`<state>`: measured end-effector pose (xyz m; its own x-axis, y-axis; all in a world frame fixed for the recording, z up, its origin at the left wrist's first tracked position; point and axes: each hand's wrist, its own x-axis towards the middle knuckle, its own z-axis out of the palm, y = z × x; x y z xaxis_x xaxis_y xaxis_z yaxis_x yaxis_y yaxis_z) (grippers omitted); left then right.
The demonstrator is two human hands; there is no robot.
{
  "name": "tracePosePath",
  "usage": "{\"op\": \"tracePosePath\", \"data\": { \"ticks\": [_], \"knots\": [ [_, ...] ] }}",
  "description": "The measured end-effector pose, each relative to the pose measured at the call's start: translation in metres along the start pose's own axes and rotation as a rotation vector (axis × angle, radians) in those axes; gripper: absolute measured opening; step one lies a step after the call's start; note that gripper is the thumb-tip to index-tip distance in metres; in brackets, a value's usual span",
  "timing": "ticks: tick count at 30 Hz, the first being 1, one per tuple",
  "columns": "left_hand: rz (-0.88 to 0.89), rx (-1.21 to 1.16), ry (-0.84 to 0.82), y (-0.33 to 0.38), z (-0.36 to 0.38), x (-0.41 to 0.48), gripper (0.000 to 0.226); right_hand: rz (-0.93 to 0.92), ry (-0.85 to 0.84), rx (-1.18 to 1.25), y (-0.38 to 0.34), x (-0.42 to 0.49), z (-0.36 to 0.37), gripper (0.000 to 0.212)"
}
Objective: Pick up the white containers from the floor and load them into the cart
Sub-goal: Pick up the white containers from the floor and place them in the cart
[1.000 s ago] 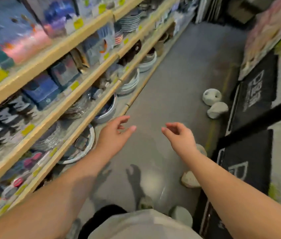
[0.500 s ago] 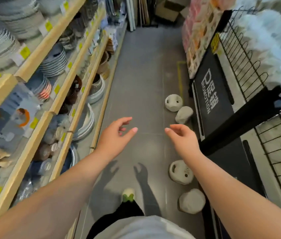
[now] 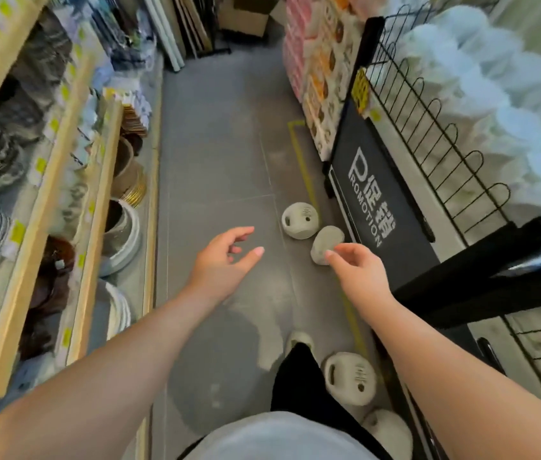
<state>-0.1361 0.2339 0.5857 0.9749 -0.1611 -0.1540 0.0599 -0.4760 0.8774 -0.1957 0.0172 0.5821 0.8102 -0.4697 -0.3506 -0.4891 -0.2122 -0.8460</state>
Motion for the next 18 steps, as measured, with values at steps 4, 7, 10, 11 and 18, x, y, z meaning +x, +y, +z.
{"op": "tracePosePath", "data": {
  "ticks": [4, 7, 10, 11, 18],
  "knots": [
    [0.005, 0.020, -0.062, 0.012, 0.022, 0.085, 0.034, 0.060, 0.003, -0.046, -0.015, 0.079, -0.002, 0.038],
    [0.009, 0.000, -0.110, 0.018, 0.037, 0.140, 0.032, 0.096, 0.029, -0.062, -0.028, 0.133, -0.002, 0.038],
    [-0.001, 0.008, -0.184, 0.014, 0.047, 0.192, 0.032, 0.148, 0.067, -0.040, -0.033, 0.176, 0.003, 0.038],
    [-0.003, 0.028, -0.209, 0.010, 0.050, 0.210, 0.033, 0.168, 0.087, -0.032, -0.033, 0.187, 0.007, 0.039],
    [0.011, 0.123, -0.416, -0.045, 0.080, 0.337, 0.030, 0.339, 0.277, 0.059, 0.005, 0.264, 0.052, 0.038]
  ]
}}
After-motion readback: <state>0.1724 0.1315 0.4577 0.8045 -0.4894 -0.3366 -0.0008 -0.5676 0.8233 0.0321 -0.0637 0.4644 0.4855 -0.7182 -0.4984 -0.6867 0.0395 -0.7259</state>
